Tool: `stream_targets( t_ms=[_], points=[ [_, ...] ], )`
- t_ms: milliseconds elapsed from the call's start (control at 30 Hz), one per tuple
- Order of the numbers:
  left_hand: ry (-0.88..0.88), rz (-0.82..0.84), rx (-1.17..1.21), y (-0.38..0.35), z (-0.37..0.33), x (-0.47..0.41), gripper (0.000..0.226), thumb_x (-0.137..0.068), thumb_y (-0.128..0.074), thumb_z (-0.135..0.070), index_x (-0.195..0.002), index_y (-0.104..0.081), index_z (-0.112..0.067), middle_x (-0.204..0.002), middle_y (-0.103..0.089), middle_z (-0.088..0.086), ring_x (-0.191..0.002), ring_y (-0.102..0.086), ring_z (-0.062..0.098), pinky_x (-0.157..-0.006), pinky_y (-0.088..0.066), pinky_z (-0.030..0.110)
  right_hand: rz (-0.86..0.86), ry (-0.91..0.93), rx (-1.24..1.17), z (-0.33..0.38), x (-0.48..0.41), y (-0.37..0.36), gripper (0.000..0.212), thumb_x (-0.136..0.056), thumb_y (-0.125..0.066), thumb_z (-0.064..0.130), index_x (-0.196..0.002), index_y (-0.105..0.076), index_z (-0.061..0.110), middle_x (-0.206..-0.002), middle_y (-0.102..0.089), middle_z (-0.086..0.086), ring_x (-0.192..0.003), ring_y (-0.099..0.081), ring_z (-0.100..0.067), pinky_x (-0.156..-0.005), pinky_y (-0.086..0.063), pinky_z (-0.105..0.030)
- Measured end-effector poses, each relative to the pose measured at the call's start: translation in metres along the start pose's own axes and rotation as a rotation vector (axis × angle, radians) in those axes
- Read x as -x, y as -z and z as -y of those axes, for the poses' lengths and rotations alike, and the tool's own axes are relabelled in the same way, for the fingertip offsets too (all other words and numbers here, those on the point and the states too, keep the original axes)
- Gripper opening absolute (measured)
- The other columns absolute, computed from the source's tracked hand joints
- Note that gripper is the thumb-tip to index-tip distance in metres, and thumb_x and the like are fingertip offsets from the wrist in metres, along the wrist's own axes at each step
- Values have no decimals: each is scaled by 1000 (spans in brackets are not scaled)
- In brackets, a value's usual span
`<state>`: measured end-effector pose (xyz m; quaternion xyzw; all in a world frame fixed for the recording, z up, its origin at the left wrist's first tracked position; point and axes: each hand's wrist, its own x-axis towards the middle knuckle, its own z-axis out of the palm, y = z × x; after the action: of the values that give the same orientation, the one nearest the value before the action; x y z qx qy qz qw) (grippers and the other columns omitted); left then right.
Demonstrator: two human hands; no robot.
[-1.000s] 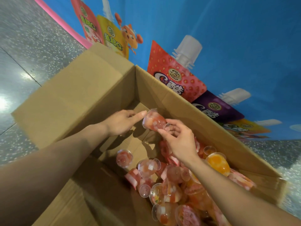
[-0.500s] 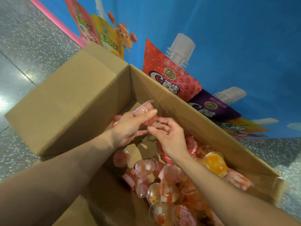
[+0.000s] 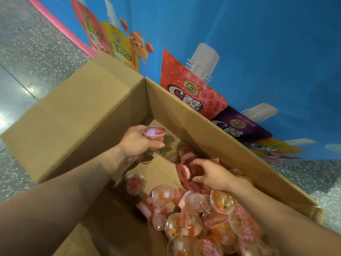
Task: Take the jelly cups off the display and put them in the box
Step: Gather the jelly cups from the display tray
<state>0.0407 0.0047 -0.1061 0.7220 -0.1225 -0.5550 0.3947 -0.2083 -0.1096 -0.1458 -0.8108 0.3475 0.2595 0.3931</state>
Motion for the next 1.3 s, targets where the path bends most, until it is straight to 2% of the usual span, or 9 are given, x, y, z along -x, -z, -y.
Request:
stream_targets(
  t_ms=[233,500,667,867,1000,1067,1200,1233,1300],
  points=[
    [-22,-38,-30,-2,1,-1,51,-62,-90,2,-104,-64,-11,-102,-72,16,-93,-72,34,-80,-60,55,70,0,319,10,-13,-12,56,-85,-63,15,-139,-50,24,-133,-61,-5,-125,-56,-27,-107,-45,-39],
    [-39,-42,-63,0,-3,-2,48,-67,-87,5,-104,-62,-13,-103,-71,14,-95,-72,32,-81,-61,51,95,-52,304,4,-26,-13,53,-90,-68,21,-139,-48,31,-131,-61,1,-123,-58,-24,-102,-44,-31],
    [-32,-47,-109,3,-5,-3,48,-69,-87,0,-106,-61,-16,-92,-71,5,-69,-70,12,-48,-50,17,97,-44,354,5,-33,-16,67,-88,-73,30,-146,-41,30,-150,-42,-4,-139,-40,-30,-115,-37,-44],
    [-26,-31,-140,5,-5,-8,52,-70,-88,-6,-113,-60,-17,-96,-70,2,-75,-70,14,-44,-45,14,52,-26,434,1,-38,-22,57,-88,-69,48,-140,-47,37,-146,-42,-5,-135,-40,-29,-112,-36,-46],
    [-33,-30,-129,5,-4,-11,54,-71,-88,-7,-114,-59,-19,-97,-70,1,-81,-71,15,-46,-46,13,48,-5,422,1,-38,-23,42,-92,-66,41,-132,-53,34,-128,-64,0,-122,-58,-26,-106,-40,-41],
    [-33,-24,-122,5,-5,-12,56,-70,-89,-8,-116,-59,-19,-100,-70,2,-85,-72,17,-46,-47,14,53,-37,353,1,-40,-22,46,-89,-65,54,-129,-55,34,-120,-69,2,-113,-63,-25,-102,-45,-41],
    [-37,-37,-79,7,-2,-15,57,-67,-91,-7,-113,-60,-20,-103,-71,4,-88,-72,21,-50,-50,19,21,-97,-209,-3,-39,-16,82,-67,-69,80,-133,-56,33,-124,-68,8,-116,-62,-14,-105,-48,-42],
    [-47,-37,-82,8,-2,-15,56,-66,-92,-9,-111,-61,-21,-104,-71,4,-90,-72,22,-52,-50,21,14,-93,-317,-4,-36,-13,89,-66,-69,82,-137,-54,30,-130,-66,7,-122,-59,-14,-108,-46,-43],
    [-54,-29,-83,10,-2,-16,56,-66,-91,-10,-110,-60,-22,-105,-71,5,-93,-72,24,-52,-50,22,42,-53,-522,6,-25,-3,69,-81,-71,65,-138,-55,29,-129,-68,5,-121,-62,-14,-106,-50,-43]
  ],
)
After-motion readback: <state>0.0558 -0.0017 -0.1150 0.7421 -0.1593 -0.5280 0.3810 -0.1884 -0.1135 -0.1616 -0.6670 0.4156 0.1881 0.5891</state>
